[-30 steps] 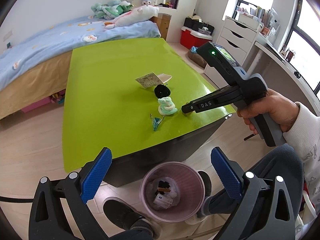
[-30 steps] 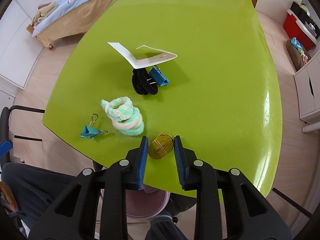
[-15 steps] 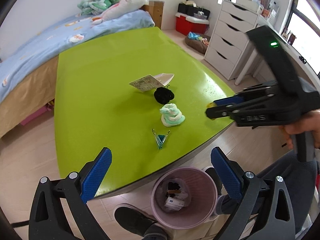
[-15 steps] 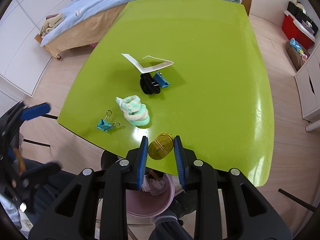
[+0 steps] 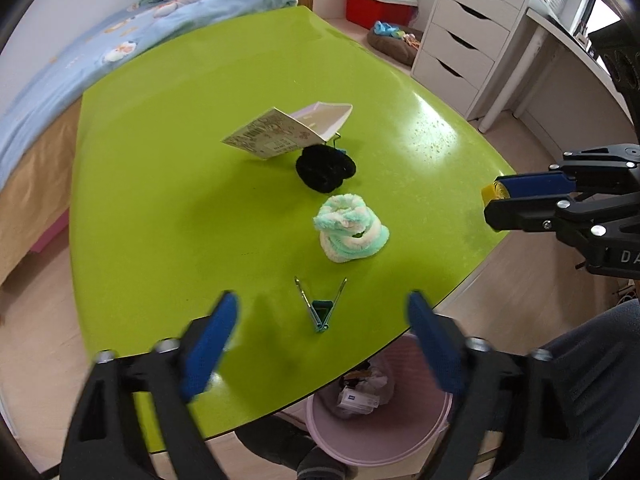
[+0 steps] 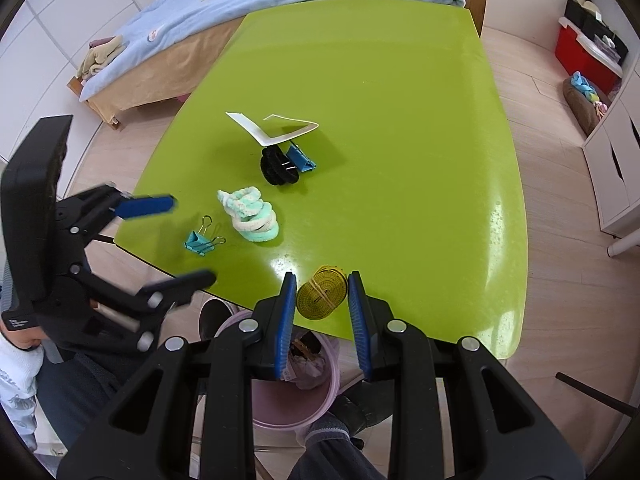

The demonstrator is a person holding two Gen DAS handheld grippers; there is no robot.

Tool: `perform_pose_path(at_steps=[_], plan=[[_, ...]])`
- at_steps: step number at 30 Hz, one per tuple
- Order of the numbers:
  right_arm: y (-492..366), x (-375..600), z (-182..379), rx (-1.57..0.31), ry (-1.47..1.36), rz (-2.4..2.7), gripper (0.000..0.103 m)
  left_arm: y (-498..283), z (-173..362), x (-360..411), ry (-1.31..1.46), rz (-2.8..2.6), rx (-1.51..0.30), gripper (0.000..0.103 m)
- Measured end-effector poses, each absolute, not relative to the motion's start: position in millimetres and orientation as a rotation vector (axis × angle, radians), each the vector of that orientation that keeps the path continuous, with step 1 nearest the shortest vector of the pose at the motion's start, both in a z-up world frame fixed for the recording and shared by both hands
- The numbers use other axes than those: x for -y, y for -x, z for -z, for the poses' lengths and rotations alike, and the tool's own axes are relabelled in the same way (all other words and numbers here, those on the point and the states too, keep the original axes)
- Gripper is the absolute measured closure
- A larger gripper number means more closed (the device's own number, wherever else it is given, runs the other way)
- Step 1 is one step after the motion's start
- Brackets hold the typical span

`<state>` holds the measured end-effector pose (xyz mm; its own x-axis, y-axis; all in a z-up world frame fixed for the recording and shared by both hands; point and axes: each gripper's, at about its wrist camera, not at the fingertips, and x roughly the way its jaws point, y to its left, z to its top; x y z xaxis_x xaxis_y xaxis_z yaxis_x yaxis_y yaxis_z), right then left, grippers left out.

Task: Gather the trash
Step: 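Grasp the yellow tape roll with the right gripper while the left gripper grasps the teal binder clip, then carry the tape roll and teal clip over the wastebasket and open both grippers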

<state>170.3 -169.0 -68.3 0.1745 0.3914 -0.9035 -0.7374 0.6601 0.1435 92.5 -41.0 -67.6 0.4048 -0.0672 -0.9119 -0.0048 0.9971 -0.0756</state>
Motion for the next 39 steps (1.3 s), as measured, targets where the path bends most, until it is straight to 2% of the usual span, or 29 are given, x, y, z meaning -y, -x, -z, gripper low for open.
perform_pose_path(at_steps=[1,2,3,5,16,18,19,39], plan=[[-170,169,69,-1.137,0.363,-0.826,0.077,-93,69,42,0.069,0.038,-1.157,0.041],[-171,169,69,-1.137,0.362,-0.826,0.077,-93,70,42,0.072,0.044,-1.160,0.054],[-171,169,69,-1.137,0.361,-0.827,0.077,-93,72,42,0.074,0.049,-1.164,0.060],[-171,169,70,-1.136,0.360,-0.830,0.077,-92,73,41,0.077,0.044,-1.164,0.083],[-170,169,71,-1.131,0.359,-0.832,0.077,-77,63,39,0.084,0.019,-1.121,0.084],[-168,169,70,-1.124,0.361,-0.832,0.077,-74,58,39,0.084,0.015,-1.116,0.092],[-166,169,69,-1.115,0.363,-0.834,0.077,-71,55,39,0.082,0.011,-1.111,0.093],[-139,177,63,-1.057,0.351,-0.877,0.077,-44,32,48,0.091,0.019,-1.029,0.094]])
